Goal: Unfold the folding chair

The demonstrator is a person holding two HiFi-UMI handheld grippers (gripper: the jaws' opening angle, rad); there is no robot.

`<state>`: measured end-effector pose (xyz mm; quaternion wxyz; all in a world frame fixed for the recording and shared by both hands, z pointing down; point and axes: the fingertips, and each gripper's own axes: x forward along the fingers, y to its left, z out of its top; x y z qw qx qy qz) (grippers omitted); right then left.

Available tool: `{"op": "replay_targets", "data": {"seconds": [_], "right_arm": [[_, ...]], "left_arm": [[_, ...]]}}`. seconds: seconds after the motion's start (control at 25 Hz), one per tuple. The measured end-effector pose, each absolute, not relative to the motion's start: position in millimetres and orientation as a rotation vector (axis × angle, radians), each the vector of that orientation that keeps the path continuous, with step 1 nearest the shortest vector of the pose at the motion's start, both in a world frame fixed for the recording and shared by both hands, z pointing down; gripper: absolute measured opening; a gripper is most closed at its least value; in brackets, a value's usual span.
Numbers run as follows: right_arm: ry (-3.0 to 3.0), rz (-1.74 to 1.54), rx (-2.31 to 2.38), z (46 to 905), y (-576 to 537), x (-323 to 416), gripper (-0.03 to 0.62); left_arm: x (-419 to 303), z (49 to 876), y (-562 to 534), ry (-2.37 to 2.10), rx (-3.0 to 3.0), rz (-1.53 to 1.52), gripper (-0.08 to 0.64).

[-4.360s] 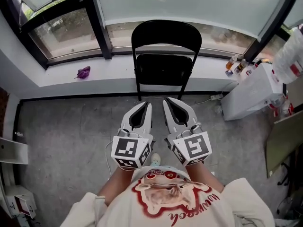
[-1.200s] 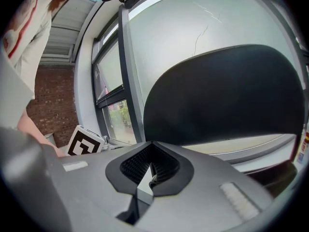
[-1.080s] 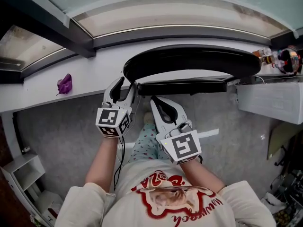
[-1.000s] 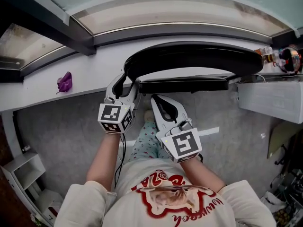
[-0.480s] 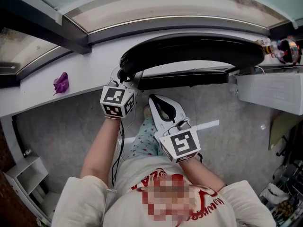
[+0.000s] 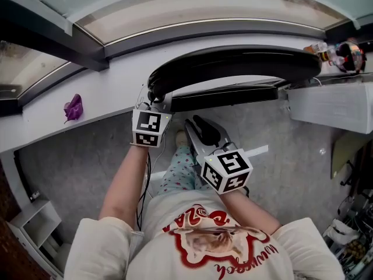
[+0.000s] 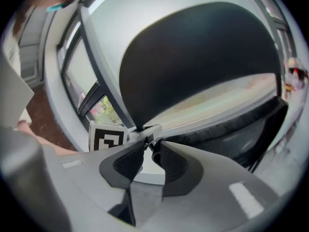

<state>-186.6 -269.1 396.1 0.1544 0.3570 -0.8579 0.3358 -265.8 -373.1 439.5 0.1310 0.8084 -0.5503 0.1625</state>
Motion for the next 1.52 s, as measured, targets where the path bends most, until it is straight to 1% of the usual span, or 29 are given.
{"op": "replay_targets", "data": {"seconds": [0.12,0.16,0.2,0.24,0.28,0.32,0.4,0.44,0.56,0.68,0.76,1.08,1.16,1.2,1.24,1.28,1.52], "right_arm": [[-2.32,1.304,1.143,403,-277,-173,0.226],[-2.262,1.412,1.188,407,-281,-171,0.258],[-2.199,1.523,1.235,411,-285,-169,0.275],[-2.13,1.642,1.287,416,-289,-168,0.276],[-2.057,1.77,1.34,422,-292,-167,0.258],[-1.982,1.896,1.392,428,-294,-166,0.214],[-1.857,2.078,1.476,437,-299,-166,0.221],[-1.819,2.12,1.502,440,-302,-166,0.243],[-1.753,2.143,1.554,446,-309,-166,0.274],[-1.69,2.131,1.628,456,-317,-163,0.275],[-1.672,2.12,1.671,461,-322,-162,0.262],[-1.584,2.185,1.709,467,-333,-172,0.259],[-1.562,2.15,1.71,471,-337,-175,0.219],[-1.548,2.14,1.705,474,-337,-175,0.208],[-1.541,2.149,1.699,477,-337,-175,0.232],[-1.544,2.174,1.697,479,-335,-175,0.243],[-1.582,2.247,1.698,478,-320,-169,0.238]], "left_arm": [[-264,440,-372,-1.589,2.365,0.482,0.019],[-264,440,-371,-1.586,2.366,0.485,0.019],[-264,441,-371,-1.585,2.365,0.488,0.019],[-264,441,-370,-1.587,2.361,0.489,0.019],[-264,441,-370,-1.591,2.354,0.49,0.019],[-265,441,-369,-1.595,2.348,0.491,0.019],[-264,441,-370,-1.598,2.343,0.493,0.019],[-263,441,-370,-1.595,2.344,0.494,0.019],[-263,442,-369,-1.583,2.348,0.495,0.019],[-264,442,-369,-1.579,2.348,0.5,0.019],[-263,441,-367,-1.574,2.352,0.505,0.019],[-260,440,-365,-1.558,2.373,0.497,0.019],[-259,440,-362,-1.552,2.379,0.489,0.019],[-259,440,-360,-1.546,2.383,0.491,0.022],[-258,440,-358,-1.541,2.388,0.499,0.022],[-257,440,-356,-1.535,2.393,0.507,0.02],[-253,438,-347,-1.515,2.394,0.485,0.022]]}}
